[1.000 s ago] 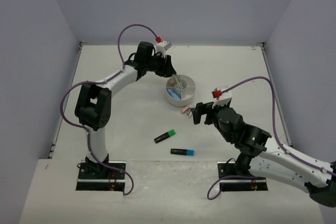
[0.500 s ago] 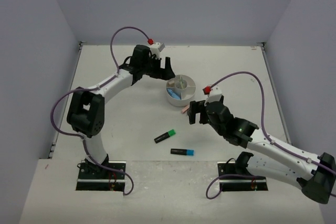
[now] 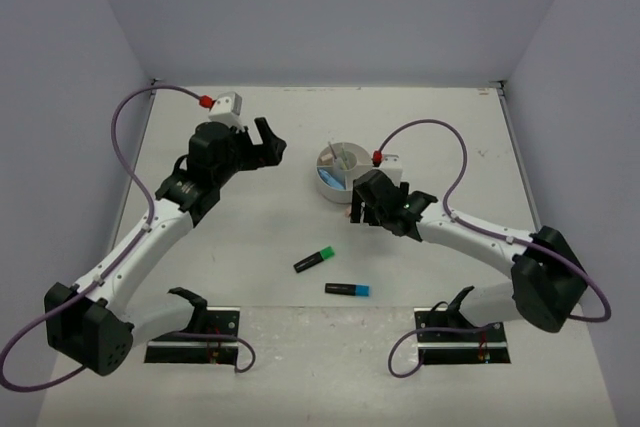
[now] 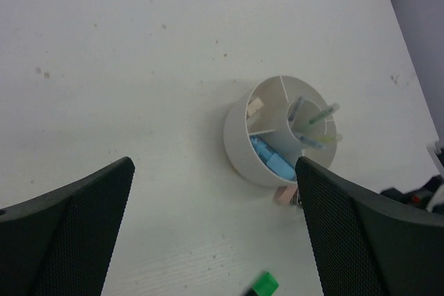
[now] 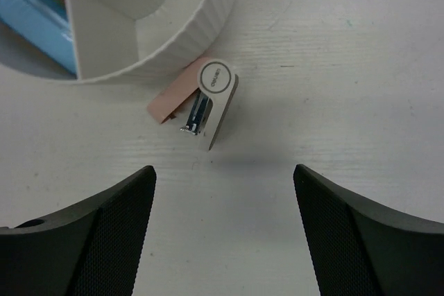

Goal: Sort the stationery into containers
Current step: Move the stapler to the center of the board.

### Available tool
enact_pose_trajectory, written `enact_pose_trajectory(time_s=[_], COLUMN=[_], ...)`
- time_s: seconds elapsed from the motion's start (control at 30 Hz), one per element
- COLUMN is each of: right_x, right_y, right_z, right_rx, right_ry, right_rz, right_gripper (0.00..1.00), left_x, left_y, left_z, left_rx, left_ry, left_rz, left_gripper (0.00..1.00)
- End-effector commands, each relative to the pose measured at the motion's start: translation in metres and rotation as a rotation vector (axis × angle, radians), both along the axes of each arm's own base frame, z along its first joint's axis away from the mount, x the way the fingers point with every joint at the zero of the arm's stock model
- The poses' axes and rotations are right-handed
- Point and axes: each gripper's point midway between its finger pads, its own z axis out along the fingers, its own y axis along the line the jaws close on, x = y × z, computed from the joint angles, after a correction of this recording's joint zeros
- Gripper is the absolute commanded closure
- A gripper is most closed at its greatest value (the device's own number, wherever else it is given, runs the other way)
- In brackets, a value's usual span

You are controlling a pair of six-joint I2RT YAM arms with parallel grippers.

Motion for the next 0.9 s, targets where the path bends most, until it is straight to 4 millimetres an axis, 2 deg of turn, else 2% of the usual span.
enact_pose_trajectory(time_s=[0.0,0.2,0.3,0.53,0.67,0.87], right_x=[0.024,0.040,0.043,0.050,0.054,0.047], right_y=[0.005,0.018,0.017,0.022,0.030,0.016], right_z=[-0.004,-0.015,-0.026,-0.047,-0.052,-0.062], right_rx=[0.041,0.114,0.115,0.077,0.095,0.053], right_ry=[0.002,-0.013,-0.011,0.011,0.011,0.023], right_rz=[-0.192,-0.310,-0.356,-0.381,-0.357,-0.414], right_gripper=[0.19,0.19,0.19,0.21,0.22,0.27], left_x=[-0.027,-0.057,-0.063,-0.072,-0.074,-0.077], left_y=[0.005,0.009,0.013,0.001,-0.004,-0.009], left_z=[-0.016,-0.051,-0.062,-0.062,-0.065,-0.067], left_rx=[0.021,0.081,0.107,0.094,0.093,0.095], left_ry=[0.016,0.076,0.099,0.099,0.105,0.108], left_rz=[-0.054,-0.129,-0.135,-0.192,-0.215,-0.236], left_gripper=[0.00,0.00,0.00,0.00,0.00,0.00])
